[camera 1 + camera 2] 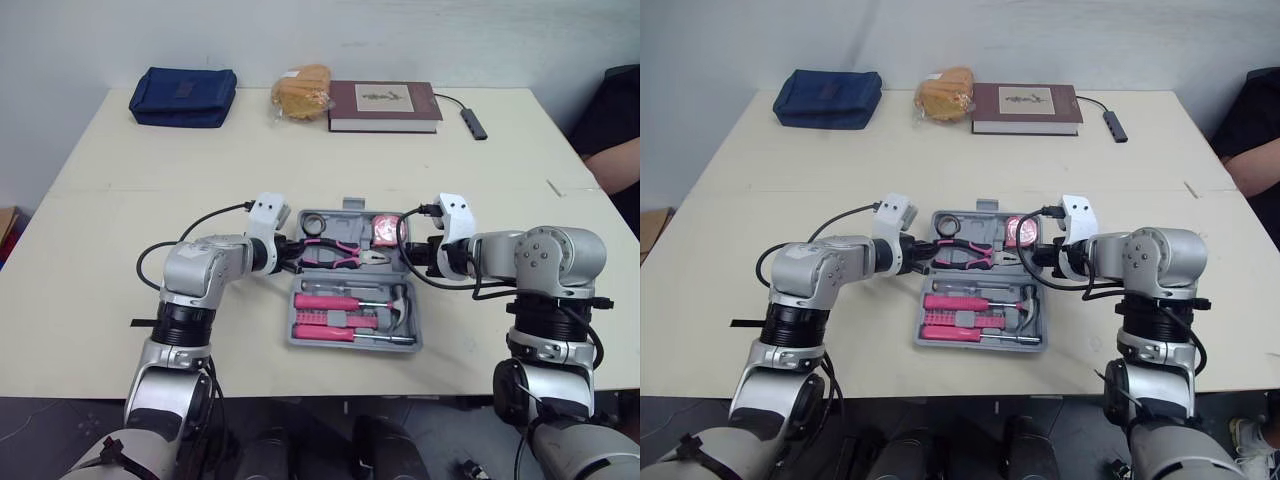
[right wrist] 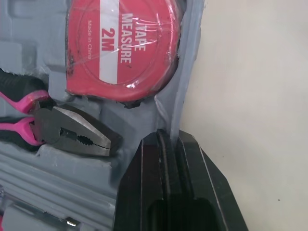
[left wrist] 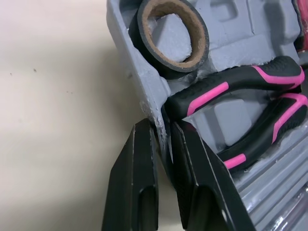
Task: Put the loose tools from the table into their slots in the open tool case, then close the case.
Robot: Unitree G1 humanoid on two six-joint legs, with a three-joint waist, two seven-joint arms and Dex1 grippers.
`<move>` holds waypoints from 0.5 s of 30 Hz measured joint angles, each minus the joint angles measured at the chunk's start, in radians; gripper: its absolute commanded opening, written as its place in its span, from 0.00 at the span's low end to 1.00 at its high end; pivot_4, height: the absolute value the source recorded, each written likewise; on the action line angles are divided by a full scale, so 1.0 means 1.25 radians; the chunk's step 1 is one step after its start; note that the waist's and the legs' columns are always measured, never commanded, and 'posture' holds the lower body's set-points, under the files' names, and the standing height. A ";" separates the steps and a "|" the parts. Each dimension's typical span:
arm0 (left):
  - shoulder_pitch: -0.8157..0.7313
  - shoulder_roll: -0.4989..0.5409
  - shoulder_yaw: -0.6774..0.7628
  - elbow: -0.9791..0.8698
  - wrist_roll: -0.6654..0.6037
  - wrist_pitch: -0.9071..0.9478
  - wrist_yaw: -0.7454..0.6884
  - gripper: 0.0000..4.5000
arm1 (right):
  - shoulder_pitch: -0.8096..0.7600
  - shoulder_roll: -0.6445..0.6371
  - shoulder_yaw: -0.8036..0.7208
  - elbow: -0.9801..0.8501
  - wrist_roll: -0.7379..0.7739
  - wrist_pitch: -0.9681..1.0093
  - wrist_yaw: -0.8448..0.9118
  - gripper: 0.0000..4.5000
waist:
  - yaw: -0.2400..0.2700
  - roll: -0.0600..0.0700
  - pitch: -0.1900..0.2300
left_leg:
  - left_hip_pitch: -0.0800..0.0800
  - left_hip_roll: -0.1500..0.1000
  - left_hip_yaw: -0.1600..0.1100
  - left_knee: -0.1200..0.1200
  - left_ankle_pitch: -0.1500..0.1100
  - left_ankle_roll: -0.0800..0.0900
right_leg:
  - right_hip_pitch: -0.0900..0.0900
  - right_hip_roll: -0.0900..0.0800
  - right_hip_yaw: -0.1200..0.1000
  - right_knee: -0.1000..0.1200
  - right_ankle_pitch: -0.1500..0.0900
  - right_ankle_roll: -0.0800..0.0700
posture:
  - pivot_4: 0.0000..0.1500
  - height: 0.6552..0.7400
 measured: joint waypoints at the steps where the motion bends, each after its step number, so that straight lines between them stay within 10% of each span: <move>1: 0.003 -0.002 0.004 0.003 0.000 -0.019 0.000 0.00 | 0.010 -0.003 0.009 -0.013 -0.003 -0.025 0.008 0.00 | -0.001 0.000 0.000 | -0.001 0.000 0.000 0.000 0.000 0.000 | -0.001 0.000 0.000 0.000 0.000 0.000 | 1.00 1.00; 15: 0.152 0.012 -0.066 0.136 0.110 -0.814 -0.145 0.00 | 0.414 -0.184 0.242 -0.047 -0.348 -1.088 0.160 0.00 | 0.002 -0.001 0.000 | 0.001 -0.002 0.004 -0.007 0.001 0.001 | -0.001 0.001 -0.005 -0.006 0.001 0.001 | 1.00 1.00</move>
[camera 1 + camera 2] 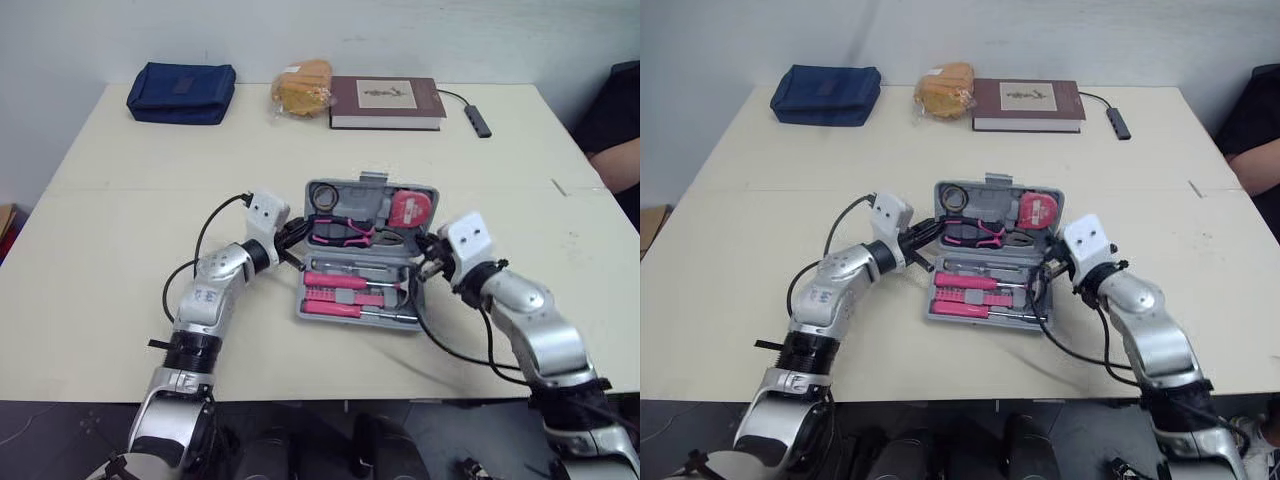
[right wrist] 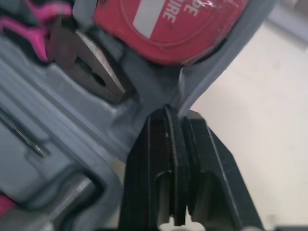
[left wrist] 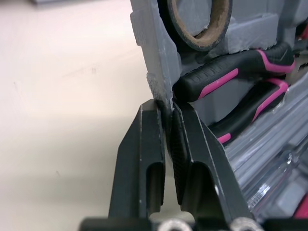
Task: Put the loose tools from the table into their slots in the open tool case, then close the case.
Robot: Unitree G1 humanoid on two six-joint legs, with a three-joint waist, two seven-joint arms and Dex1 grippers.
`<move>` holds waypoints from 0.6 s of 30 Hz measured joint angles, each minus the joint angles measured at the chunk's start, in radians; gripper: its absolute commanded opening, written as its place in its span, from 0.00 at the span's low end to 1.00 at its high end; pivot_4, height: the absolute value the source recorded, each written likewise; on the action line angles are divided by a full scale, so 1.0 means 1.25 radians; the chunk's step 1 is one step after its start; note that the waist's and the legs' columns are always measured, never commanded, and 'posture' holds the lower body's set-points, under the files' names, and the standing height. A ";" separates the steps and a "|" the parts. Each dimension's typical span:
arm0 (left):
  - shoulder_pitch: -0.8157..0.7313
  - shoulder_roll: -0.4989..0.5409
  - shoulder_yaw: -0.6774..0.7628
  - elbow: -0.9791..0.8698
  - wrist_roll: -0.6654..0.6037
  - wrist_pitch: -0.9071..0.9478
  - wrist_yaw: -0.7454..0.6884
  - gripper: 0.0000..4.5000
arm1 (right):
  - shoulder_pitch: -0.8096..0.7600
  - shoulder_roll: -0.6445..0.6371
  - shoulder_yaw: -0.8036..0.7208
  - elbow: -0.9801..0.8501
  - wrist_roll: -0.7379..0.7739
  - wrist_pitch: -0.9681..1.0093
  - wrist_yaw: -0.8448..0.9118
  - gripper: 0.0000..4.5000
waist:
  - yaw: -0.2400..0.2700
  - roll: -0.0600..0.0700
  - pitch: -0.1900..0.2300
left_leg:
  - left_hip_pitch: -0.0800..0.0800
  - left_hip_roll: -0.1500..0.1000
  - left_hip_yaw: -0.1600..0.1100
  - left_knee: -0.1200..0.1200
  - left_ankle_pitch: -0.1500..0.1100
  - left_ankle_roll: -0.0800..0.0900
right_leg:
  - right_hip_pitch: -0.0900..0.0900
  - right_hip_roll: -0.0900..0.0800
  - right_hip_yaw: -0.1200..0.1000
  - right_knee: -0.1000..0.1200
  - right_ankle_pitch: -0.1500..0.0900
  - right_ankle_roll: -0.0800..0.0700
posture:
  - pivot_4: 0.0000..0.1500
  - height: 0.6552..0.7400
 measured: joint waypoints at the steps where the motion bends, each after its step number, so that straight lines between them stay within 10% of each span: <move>1: 0.014 0.006 -0.007 0.012 0.016 -0.062 -0.004 0.00 | 0.019 -0.011 0.011 0.019 -0.034 -0.072 -0.014 0.00 | 0.000 0.000 0.000 | 0.000 0.000 0.000 0.000 0.000 0.000 | 0.001 0.000 0.000 0.000 0.000 0.000 | 1.00 1.00; 10: 0.093 0.095 -0.047 0.065 0.103 -0.435 -0.034 0.08 | 0.108 -0.047 0.048 0.143 -0.247 -0.440 -0.160 0.00 | -0.002 0.000 0.000 | 0.005 0.002 -0.001 -0.001 0.000 0.000 | 0.006 -0.003 0.000 -0.001 0.000 0.000 | 1.00 1.00; 18: 0.133 0.174 -0.017 0.123 0.108 -0.515 -0.050 0.85 | 0.187 -0.081 -0.015 0.181 -0.304 -0.489 -0.172 0.81 | 0.002 -0.001 0.000 | 0.004 0.002 -0.005 -0.001 0.000 0.001 | 0.008 -0.005 0.000 -0.003 0.000 0.000 | 1.00 1.00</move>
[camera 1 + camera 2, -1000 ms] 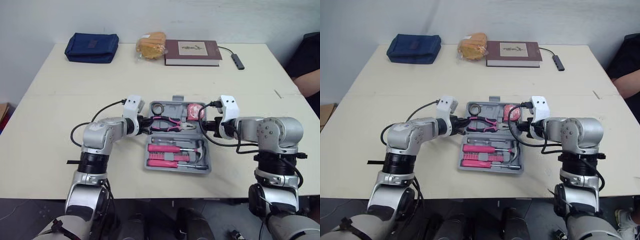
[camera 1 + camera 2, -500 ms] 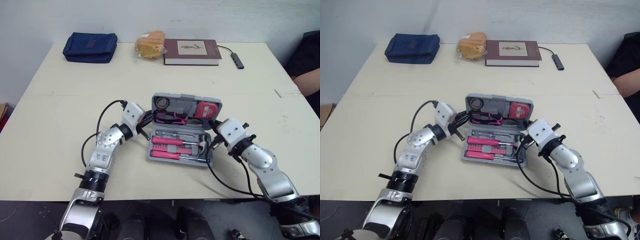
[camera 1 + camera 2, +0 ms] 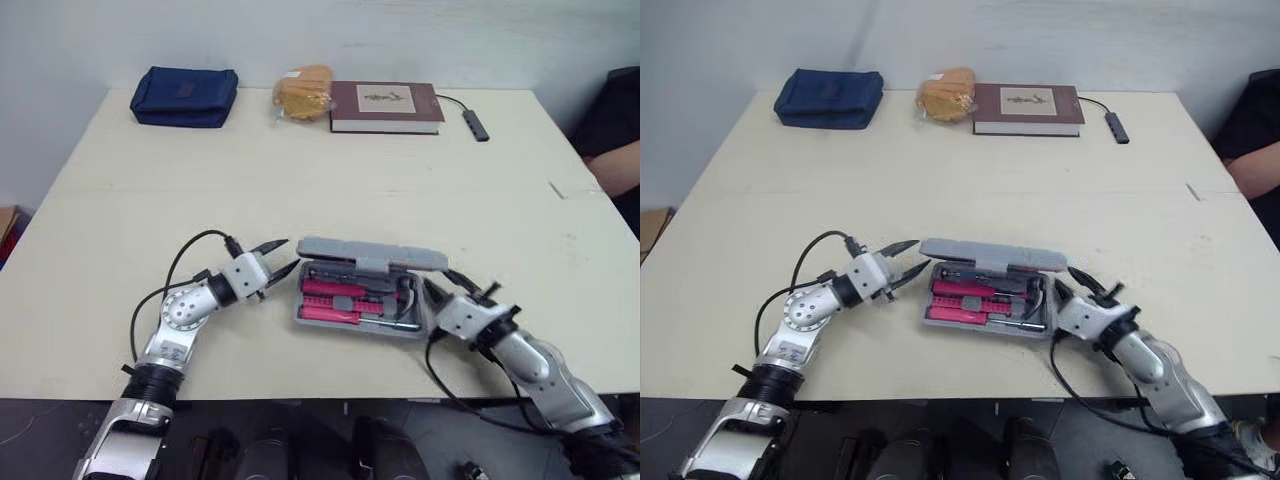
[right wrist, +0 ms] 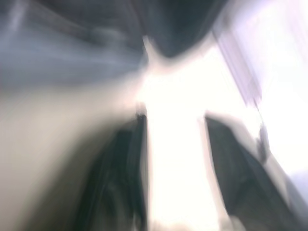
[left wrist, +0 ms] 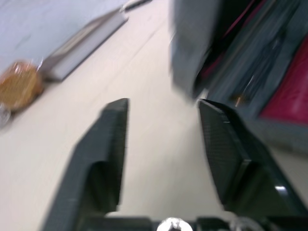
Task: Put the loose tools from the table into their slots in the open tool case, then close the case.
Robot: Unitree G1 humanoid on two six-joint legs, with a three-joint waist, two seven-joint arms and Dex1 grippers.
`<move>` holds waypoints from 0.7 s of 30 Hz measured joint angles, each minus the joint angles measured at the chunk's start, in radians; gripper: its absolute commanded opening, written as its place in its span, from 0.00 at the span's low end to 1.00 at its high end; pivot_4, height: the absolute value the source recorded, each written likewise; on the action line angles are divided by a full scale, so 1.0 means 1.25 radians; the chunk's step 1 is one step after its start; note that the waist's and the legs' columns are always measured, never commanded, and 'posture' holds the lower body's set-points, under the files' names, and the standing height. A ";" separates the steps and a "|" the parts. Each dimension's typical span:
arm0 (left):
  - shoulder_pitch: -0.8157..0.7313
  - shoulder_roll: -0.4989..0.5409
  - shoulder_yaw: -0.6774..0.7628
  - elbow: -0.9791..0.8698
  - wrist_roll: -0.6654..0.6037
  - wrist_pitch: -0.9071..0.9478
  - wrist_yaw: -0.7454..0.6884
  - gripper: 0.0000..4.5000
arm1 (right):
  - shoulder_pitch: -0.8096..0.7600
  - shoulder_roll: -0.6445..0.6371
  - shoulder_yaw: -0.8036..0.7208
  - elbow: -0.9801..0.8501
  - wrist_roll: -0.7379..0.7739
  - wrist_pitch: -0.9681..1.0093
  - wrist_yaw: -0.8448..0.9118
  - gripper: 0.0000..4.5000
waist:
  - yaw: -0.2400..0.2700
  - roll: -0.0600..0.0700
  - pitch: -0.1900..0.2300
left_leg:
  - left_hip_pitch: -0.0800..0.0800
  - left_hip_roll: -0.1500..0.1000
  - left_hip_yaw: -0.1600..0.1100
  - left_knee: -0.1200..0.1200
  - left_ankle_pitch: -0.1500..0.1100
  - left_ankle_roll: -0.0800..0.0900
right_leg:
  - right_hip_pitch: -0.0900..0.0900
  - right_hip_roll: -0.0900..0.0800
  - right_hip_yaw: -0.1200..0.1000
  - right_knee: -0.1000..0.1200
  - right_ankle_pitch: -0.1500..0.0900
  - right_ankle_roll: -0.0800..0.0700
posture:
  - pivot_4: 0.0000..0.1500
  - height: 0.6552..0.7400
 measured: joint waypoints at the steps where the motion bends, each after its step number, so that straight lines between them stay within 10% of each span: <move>1: 0.004 0.004 0.004 -0.004 -0.010 0.008 -0.010 0.94 | 0.011 -0.001 -0.010 -0.011 0.004 0.000 0.002 0.92 | 0.001 0.000 0.000 | 0.000 0.000 0.000 0.000 0.000 0.000 | 0.000 0.000 0.000 0.000 0.000 0.000 | 1.00 1.00; 10: 0.072 0.097 0.095 -0.071 -0.180 0.260 -0.144 0.94 | 0.231 -0.012 -0.128 -0.193 0.274 0.088 0.187 0.99 | 0.000 0.000 0.000 | 0.000 0.000 -0.003 0.000 0.000 0.000 | 0.002 -0.001 0.000 0.000 0.000 -0.001 | 1.00 1.00; 12: 0.052 0.089 0.095 -0.084 -0.193 0.301 -0.155 0.82 | 0.251 -0.013 -0.137 -0.232 0.345 0.134 0.238 1.00 | 0.000 0.000 0.000 | 0.000 0.000 -0.003 0.000 0.000 0.000 | 0.002 -0.001 0.000 0.000 0.000 -0.001 | 1.00 1.00; 21: -0.173 -0.007 0.007 -0.020 -0.164 0.456 -0.194 0.00 | 0.350 -0.076 -0.155 -0.382 0.592 0.386 0.468 0.01 | 0.022 -0.001 0.001 | -0.001 -0.002 -0.003 0.001 0.001 0.001 | 0.002 0.004 -0.003 0.000 0.000 -0.001 | 1.00 1.00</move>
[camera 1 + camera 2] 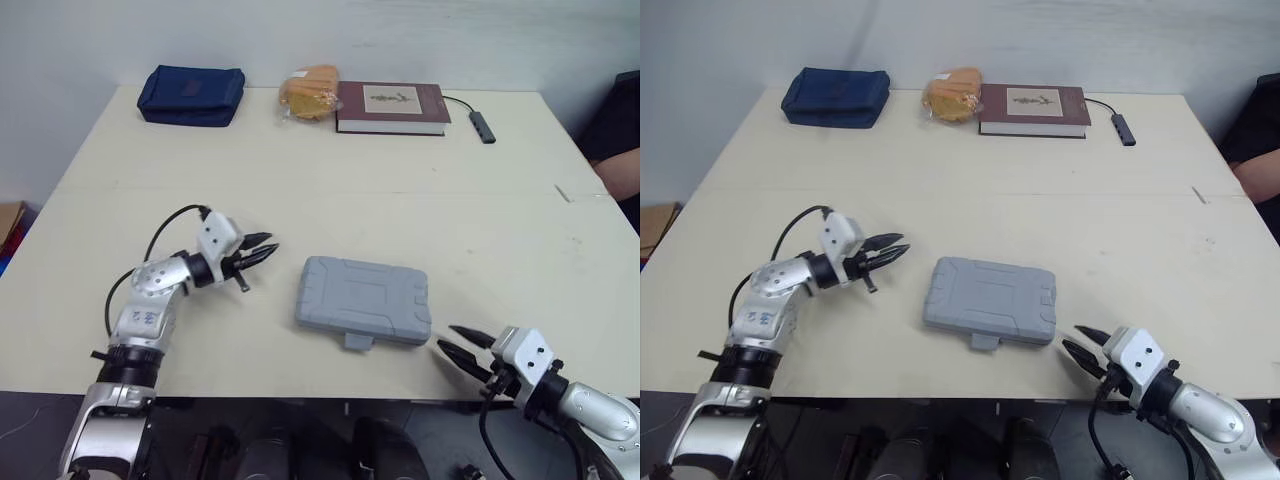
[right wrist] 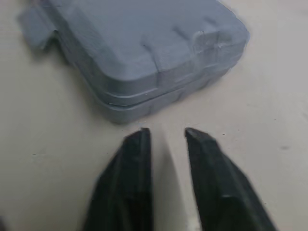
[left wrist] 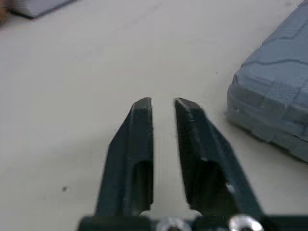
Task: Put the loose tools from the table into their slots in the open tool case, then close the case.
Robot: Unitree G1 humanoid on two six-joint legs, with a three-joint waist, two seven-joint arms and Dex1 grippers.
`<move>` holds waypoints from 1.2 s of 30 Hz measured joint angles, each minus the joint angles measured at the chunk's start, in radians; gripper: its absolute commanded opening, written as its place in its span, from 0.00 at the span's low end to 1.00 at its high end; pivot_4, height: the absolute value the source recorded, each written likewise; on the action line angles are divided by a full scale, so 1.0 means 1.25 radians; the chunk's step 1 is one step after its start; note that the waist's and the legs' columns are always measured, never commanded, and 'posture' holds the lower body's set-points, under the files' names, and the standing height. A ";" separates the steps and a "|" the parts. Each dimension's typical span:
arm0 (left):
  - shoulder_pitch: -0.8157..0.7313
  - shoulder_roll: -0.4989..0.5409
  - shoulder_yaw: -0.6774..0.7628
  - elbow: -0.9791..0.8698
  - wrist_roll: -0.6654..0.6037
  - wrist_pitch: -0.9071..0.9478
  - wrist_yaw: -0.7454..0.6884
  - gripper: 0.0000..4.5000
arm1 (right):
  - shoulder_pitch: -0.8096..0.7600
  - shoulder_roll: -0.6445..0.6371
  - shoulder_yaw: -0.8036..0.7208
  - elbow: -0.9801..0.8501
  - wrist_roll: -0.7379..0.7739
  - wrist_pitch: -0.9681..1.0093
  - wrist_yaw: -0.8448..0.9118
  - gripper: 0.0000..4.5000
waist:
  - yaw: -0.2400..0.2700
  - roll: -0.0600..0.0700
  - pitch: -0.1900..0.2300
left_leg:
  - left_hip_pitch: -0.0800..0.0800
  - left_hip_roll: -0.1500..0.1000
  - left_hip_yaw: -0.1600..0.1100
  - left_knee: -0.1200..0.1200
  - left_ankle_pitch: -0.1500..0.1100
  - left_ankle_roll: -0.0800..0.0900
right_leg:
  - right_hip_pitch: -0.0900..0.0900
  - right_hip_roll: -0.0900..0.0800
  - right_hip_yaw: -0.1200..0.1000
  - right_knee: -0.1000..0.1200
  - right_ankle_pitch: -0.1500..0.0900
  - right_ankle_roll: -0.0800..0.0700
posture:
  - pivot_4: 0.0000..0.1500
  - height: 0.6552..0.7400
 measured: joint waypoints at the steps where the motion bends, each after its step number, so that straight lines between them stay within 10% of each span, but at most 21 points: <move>1: -0.025 -0.007 -0.012 0.018 0.011 0.002 -0.004 0.00 | 0.001 -0.003 -0.001 -0.012 0.010 0.020 0.015 0.01 | -0.001 0.000 0.000 | 0.000 0.000 0.000 0.000 0.000 0.000 | 0.000 0.000 0.000 0.000 0.000 0.000 | 1.00 1.00; 18: -0.276 -0.150 -0.074 0.515 0.125 -0.192 -0.157 0.00 | -0.198 0.033 0.119 0.037 -0.098 0.091 0.067 0.01 | -0.007 -0.003 0.002 | -0.001 0.000 0.002 0.004 0.000 0.000 | -0.002 0.000 -0.003 0.002 0.001 0.001 | 1.00 1.00; 36: 0.014 -0.081 -0.028 0.110 0.070 -0.054 -0.269 0.00 | -0.523 0.136 0.174 0.382 -0.248 -0.077 0.059 0.01 | -0.027 -0.003 0.001 | -0.001 0.001 0.000 0.008 0.000 0.000 | 0.000 -0.003 0.002 0.005 0.001 0.000 | 1.00 1.00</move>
